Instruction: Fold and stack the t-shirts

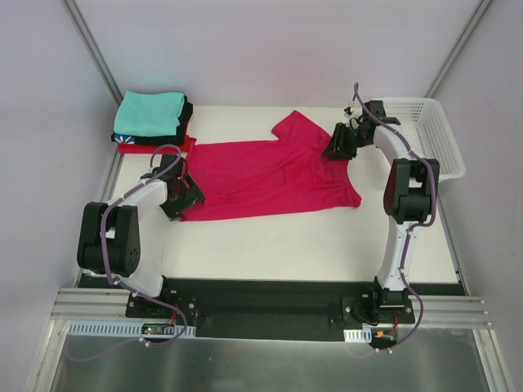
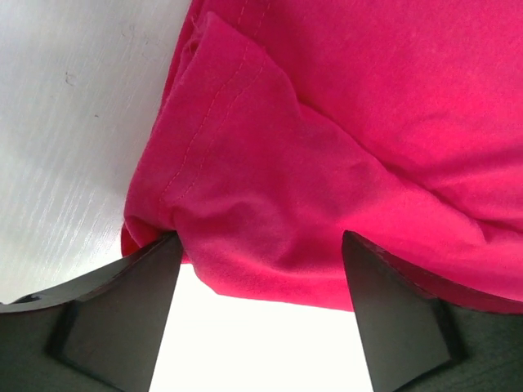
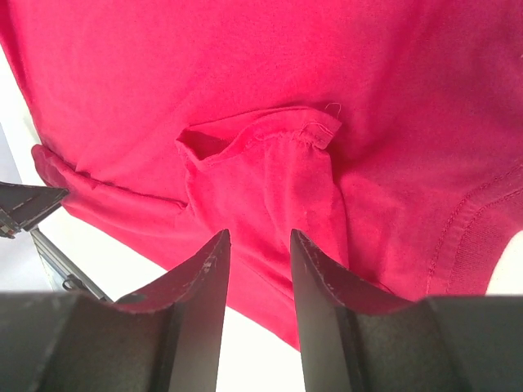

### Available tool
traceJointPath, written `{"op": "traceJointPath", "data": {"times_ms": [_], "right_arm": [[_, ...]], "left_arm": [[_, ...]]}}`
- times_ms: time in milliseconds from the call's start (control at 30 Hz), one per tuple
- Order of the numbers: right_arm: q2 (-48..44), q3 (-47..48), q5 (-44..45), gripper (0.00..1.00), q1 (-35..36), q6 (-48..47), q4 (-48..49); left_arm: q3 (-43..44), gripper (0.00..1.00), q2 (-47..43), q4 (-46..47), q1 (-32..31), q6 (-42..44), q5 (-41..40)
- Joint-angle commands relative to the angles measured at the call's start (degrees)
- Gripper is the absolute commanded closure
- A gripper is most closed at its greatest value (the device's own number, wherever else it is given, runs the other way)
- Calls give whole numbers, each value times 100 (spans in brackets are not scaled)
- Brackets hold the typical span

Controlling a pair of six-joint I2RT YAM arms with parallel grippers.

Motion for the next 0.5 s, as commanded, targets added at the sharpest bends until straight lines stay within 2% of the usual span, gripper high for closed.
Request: {"op": "traceJointPath", "data": {"times_ms": [0,300,467], "right_arm": [[93,271,-135,62,-2,89,-35],[550,500,-135,59,7,134,-229],[901,605,-64,59,-89,-95,-544]], "left_arm": [[-405,17,-117,-249,-22,48,-52],[-344,4,-408,-548,-22,83,-210],[-291,4,-443,-628,-22,127,-245]]}}
